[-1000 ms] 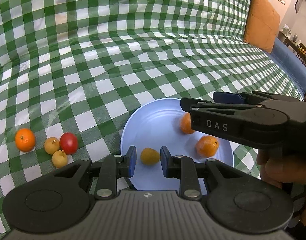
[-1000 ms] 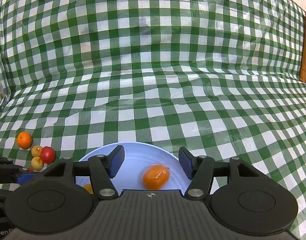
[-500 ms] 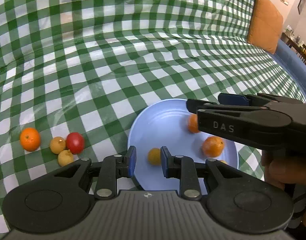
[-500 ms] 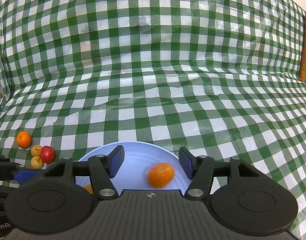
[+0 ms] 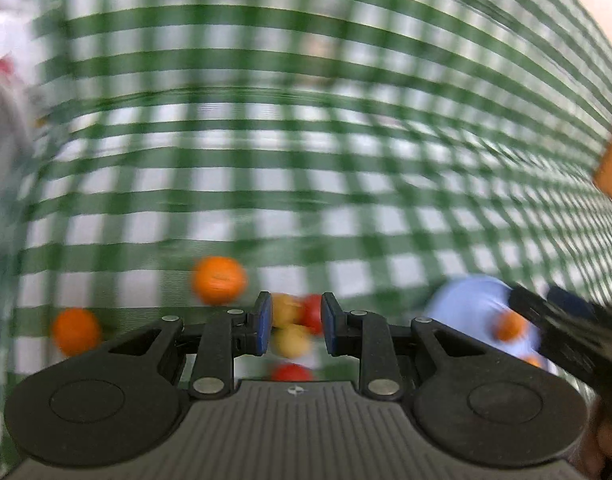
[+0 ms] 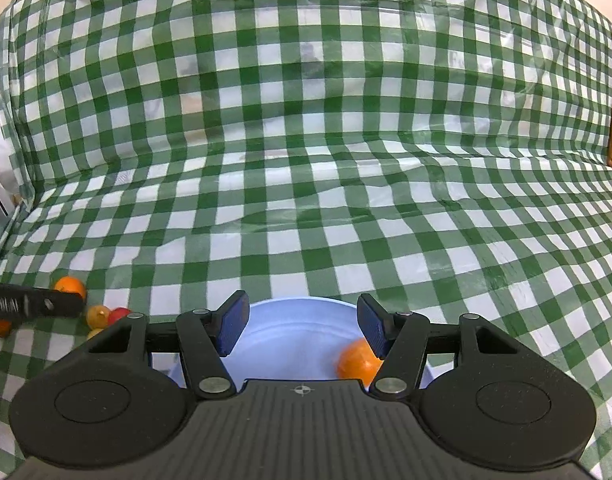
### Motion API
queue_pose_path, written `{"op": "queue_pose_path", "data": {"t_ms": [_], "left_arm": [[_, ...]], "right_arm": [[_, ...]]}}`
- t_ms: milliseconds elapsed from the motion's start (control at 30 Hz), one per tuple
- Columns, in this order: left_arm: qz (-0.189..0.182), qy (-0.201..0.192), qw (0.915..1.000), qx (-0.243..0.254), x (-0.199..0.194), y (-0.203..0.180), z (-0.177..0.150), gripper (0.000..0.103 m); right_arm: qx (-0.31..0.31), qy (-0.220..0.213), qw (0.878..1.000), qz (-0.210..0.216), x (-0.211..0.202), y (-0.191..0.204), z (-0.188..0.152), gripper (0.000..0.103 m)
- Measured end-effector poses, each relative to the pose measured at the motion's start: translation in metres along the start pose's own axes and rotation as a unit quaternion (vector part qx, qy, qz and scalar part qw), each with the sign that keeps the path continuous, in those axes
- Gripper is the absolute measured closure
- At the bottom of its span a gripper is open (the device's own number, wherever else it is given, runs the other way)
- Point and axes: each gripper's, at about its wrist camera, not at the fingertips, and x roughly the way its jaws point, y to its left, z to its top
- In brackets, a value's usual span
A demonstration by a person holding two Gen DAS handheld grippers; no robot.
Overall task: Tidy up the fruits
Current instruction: 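Grasp a red tomato with the right gripper while the left gripper grasps a yellow fruit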
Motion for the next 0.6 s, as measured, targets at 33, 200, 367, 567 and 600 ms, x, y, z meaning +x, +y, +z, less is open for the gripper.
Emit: {"op": "queue_pose_path", "data": {"t_ms": [33,200,367,567,600], "left_arm": [[0.012,0.0,0.9998,-0.014,0.0,0.009,0.002,0.074],[0.037,0.005,0.9968,-0.071,0.0,0.041,0.007,0.074],[0.034,0.011,0.9955,-0.088,0.003,0.052,0.006,0.074],[0.012,0.022,0.9948,-0.099,0.013,0.05,-0.002,0.074],[0.0,0.025,0.9943,-0.103,0.015,0.049,-0.003,0.074]], "right_arm": [[0.001,-0.002,1.0,0.003,0.0,0.003,0.0,0.042],[-0.002,-0.006,0.999,0.032,0.004,0.02,-0.003,0.047],[-0.003,-0.003,0.997,0.079,0.011,0.043,-0.005,0.052],[-0.005,0.015,0.992,0.124,0.027,0.071,-0.011,0.052],[-0.004,0.019,0.991,0.13,0.03,0.075,-0.013,0.052]]}}
